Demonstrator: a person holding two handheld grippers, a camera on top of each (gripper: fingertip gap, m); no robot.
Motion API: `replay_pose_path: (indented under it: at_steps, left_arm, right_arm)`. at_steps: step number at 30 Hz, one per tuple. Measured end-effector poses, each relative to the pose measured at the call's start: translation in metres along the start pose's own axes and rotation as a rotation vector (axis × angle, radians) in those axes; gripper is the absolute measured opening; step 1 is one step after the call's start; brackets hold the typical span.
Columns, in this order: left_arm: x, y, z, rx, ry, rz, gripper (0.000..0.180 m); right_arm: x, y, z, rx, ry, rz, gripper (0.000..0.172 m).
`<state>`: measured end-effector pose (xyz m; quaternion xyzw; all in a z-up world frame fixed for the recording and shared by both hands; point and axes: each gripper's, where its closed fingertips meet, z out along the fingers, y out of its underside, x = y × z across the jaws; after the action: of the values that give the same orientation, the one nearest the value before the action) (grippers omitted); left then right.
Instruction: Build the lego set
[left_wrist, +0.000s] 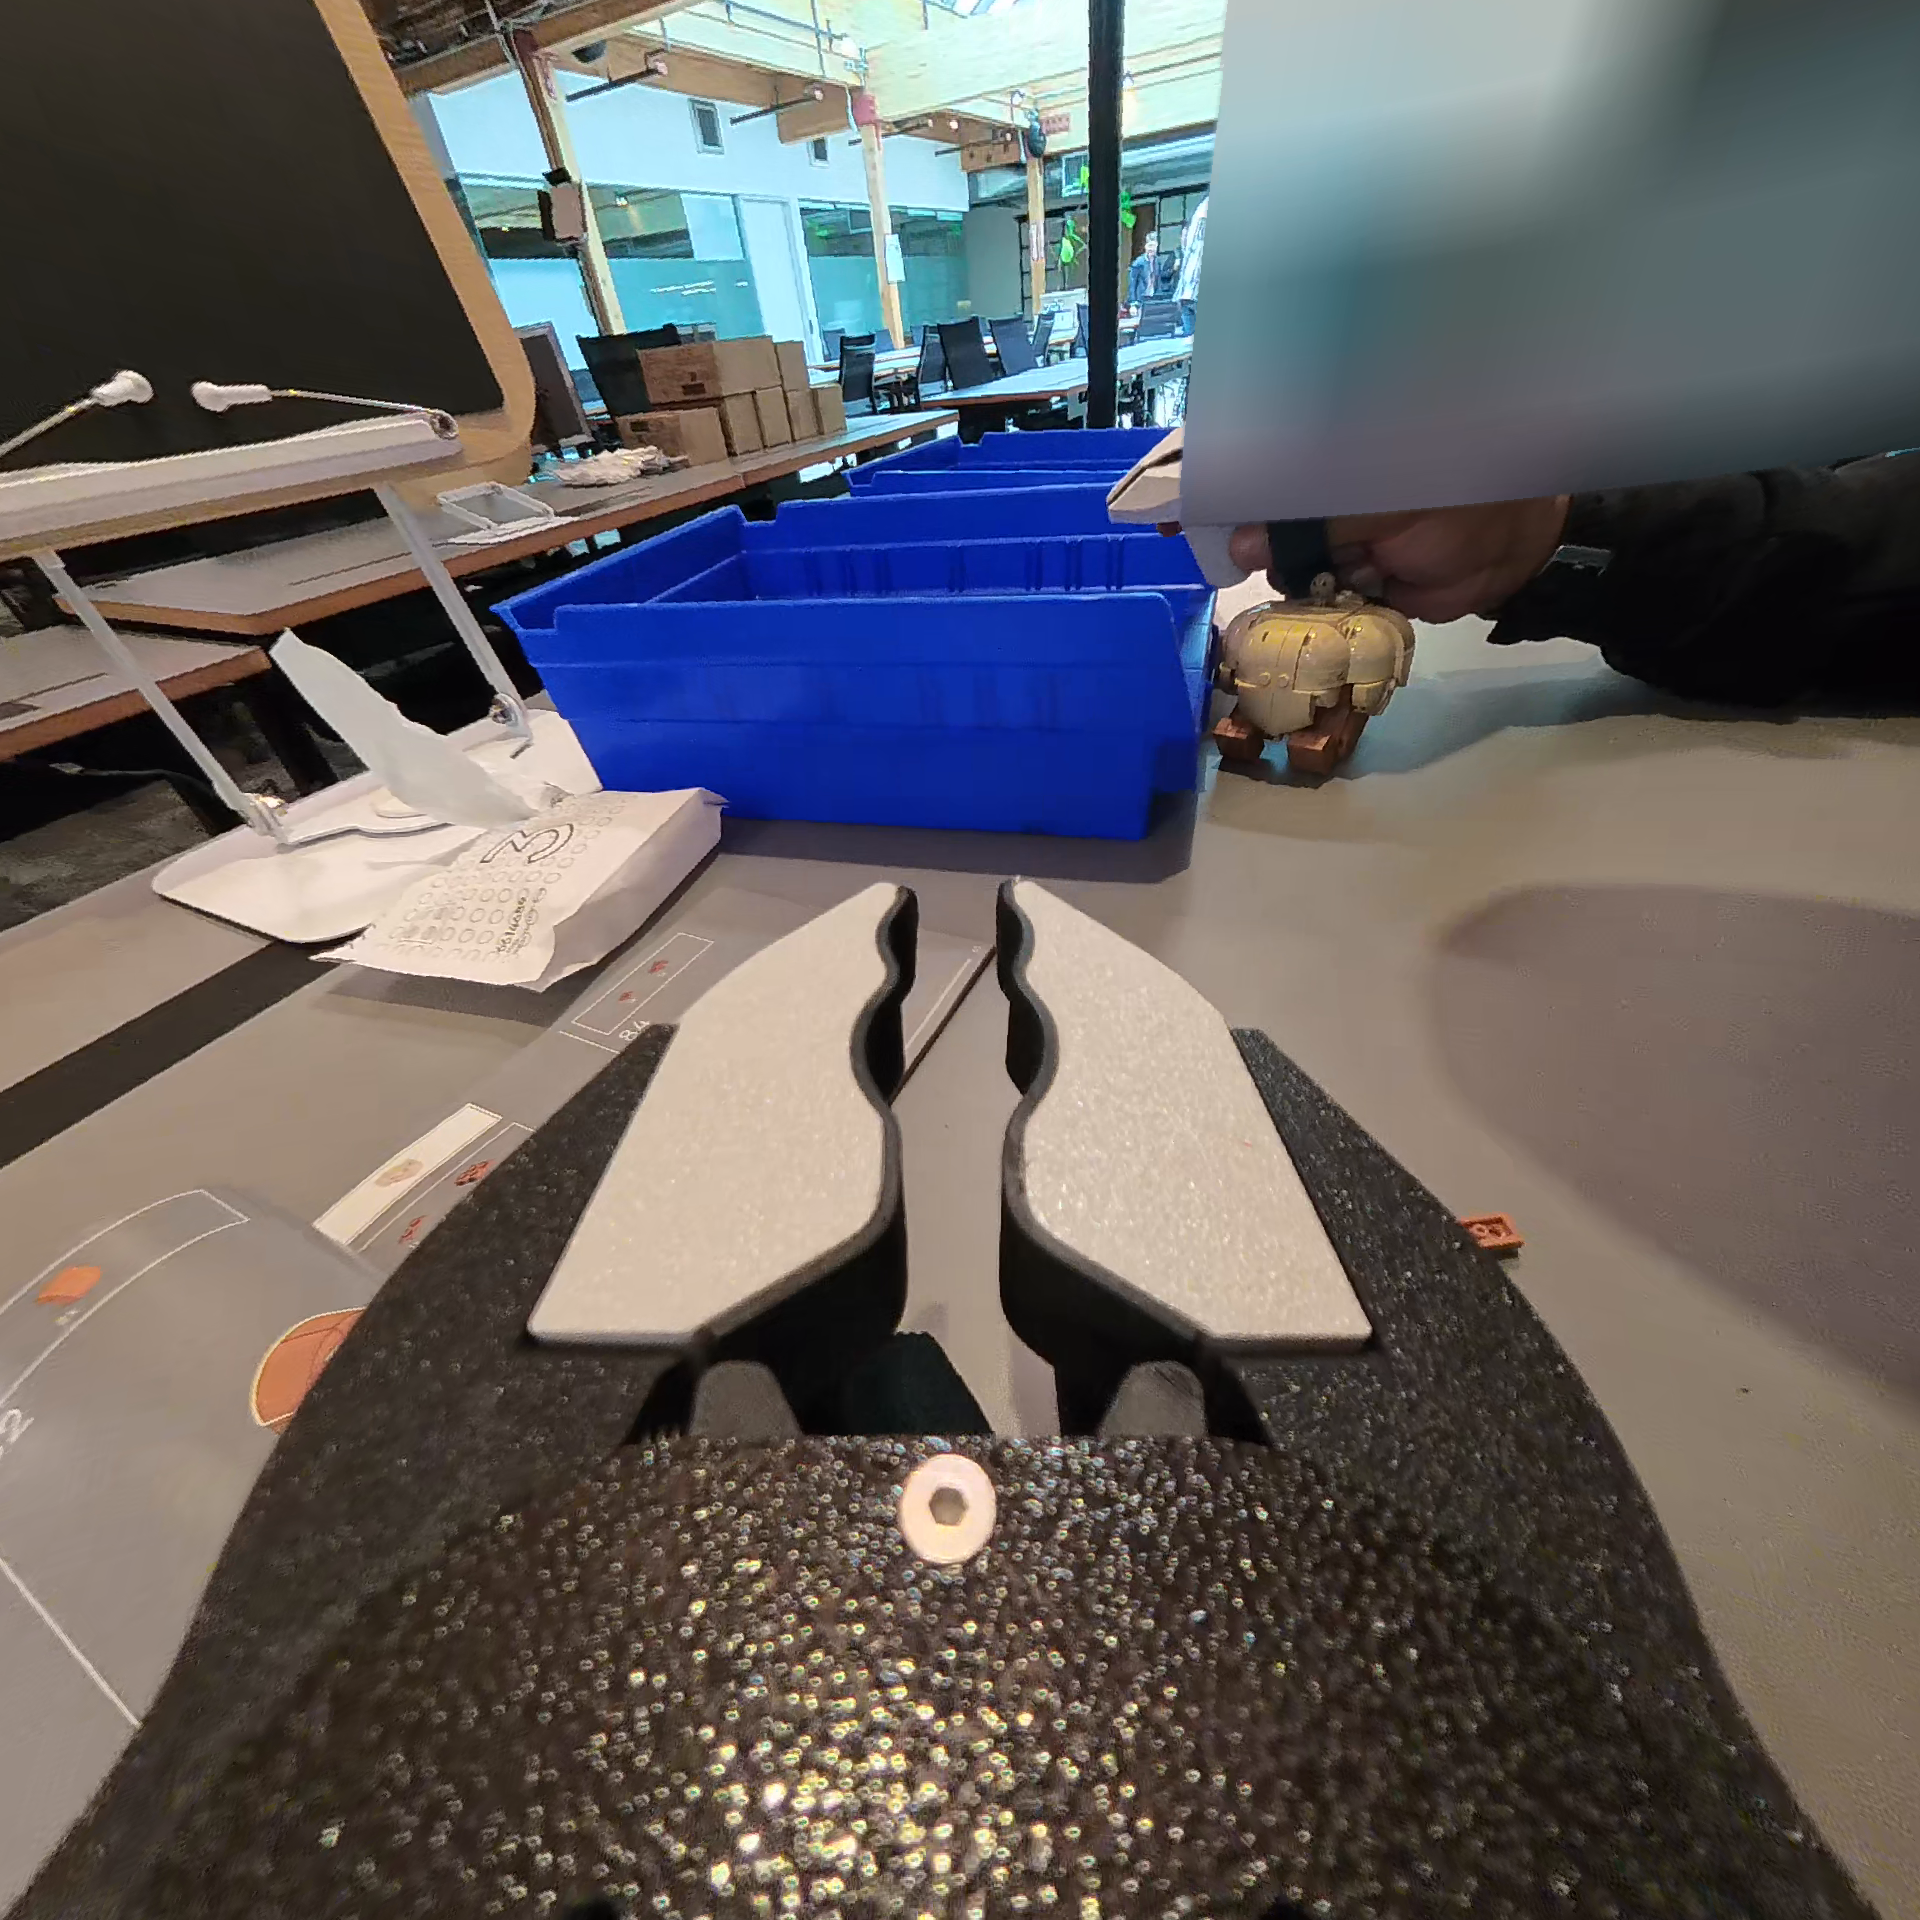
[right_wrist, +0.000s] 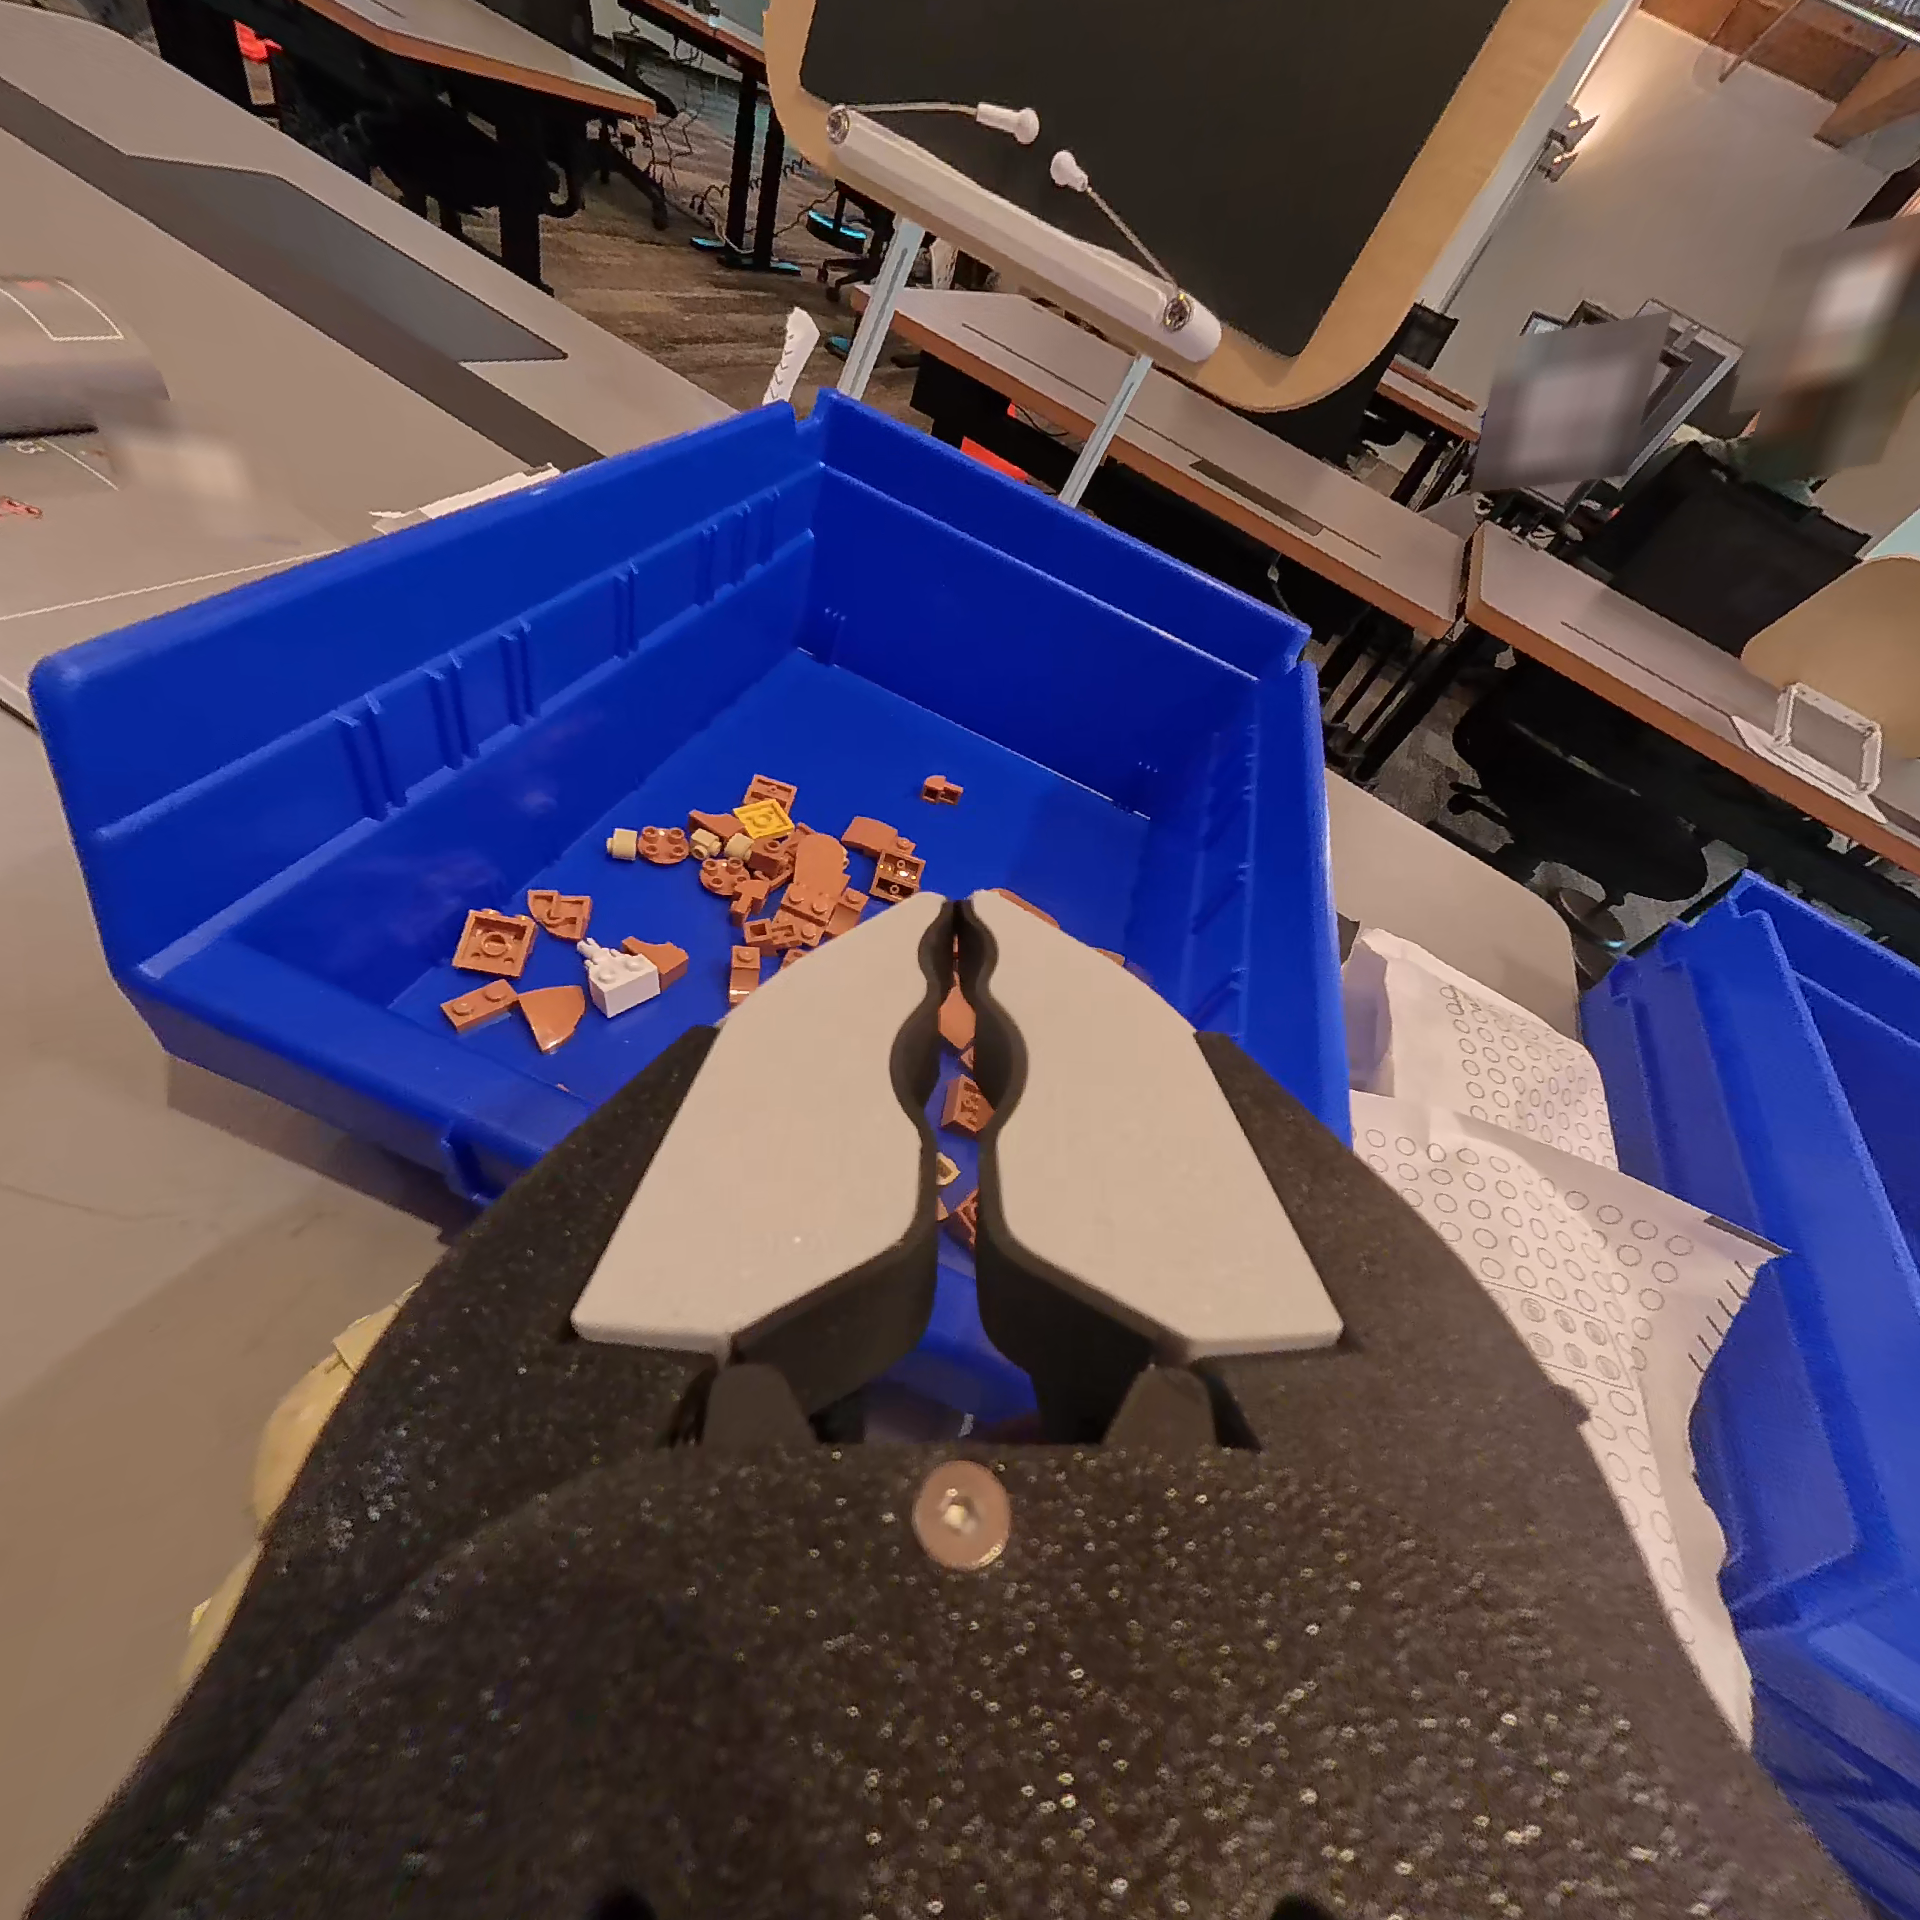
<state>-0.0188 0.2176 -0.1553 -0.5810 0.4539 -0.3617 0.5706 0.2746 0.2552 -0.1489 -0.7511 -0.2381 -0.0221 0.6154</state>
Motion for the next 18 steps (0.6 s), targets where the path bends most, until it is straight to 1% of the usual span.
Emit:
replay_pose_path:
  at_steps: [18]
  left_arm:
    - [0.0057, 0.0052, -0.0002, -0.039, 0.005, 0.052, 0.014]
  right_arm:
    - [-0.0014, 0.0025, 0.0015, -0.011, 0.002, -0.022, 0.0]
